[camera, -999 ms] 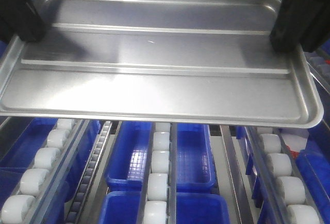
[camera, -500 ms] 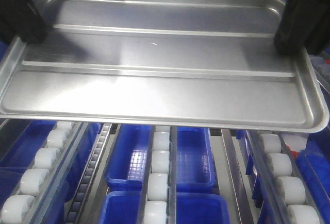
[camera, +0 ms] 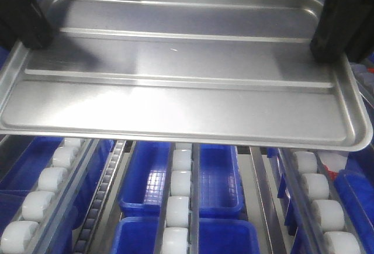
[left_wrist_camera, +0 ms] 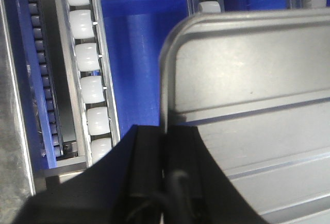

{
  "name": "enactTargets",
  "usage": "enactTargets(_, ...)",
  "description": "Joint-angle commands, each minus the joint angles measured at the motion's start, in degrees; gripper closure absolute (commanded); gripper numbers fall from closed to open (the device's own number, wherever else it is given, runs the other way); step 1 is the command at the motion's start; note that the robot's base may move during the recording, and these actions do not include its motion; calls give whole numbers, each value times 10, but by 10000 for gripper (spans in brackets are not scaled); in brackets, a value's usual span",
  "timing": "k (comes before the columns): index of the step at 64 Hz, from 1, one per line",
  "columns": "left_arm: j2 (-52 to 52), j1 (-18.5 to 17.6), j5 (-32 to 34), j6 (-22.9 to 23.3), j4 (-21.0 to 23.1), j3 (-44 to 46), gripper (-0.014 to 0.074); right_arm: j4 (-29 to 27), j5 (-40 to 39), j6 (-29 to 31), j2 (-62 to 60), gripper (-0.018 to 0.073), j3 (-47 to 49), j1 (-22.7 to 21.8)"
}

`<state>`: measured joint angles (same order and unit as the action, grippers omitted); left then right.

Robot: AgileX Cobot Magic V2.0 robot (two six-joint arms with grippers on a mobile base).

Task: Grab silver tray and stack on right shelf
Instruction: 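Lift the silver tray with both grippers off the shelf, then hold the silver tray level with both grippers while the base drives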

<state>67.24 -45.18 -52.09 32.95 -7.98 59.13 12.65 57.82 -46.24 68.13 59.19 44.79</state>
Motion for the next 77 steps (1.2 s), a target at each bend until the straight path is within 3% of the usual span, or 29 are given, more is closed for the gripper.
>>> enactTargets(1,-10,-5,17,1,-13,21,689,19,-10,10,-15,503,19,-1)
enactTargets(77,-10,-5,17,1,-13,21,689,19,-10,10,-15,503,19,-1)
